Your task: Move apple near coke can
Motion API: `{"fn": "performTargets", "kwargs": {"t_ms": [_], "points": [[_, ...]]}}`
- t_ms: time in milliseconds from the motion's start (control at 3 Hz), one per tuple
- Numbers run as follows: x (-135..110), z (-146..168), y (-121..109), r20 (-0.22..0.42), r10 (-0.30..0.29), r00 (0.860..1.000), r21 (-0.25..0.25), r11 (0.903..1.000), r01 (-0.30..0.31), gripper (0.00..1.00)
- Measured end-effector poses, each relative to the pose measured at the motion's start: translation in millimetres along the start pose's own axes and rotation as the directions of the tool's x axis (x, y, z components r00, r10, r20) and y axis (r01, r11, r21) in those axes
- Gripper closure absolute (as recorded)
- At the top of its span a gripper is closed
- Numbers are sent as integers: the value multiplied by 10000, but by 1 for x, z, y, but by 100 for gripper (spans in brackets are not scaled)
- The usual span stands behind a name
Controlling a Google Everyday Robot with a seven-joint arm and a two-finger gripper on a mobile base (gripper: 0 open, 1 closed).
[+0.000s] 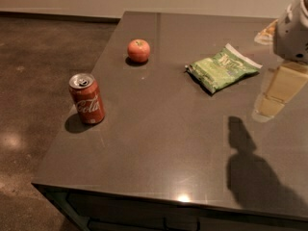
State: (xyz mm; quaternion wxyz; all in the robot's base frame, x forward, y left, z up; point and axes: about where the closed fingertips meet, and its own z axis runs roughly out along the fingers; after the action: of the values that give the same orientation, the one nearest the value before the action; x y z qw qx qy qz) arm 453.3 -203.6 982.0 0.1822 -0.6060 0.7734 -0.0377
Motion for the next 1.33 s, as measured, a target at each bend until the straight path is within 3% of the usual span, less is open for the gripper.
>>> {"fn": "performTargets", "kwargs": {"t_ms": [333,667,1333], "points": [[-32,11,-29,506,-12,9987,358,9994,-6,0],[-73,36,-72,1218,419,9917,599,9970,-495,0],[-126,104,-149,1796,1359,9743,438,9883,-1459,0]]}}
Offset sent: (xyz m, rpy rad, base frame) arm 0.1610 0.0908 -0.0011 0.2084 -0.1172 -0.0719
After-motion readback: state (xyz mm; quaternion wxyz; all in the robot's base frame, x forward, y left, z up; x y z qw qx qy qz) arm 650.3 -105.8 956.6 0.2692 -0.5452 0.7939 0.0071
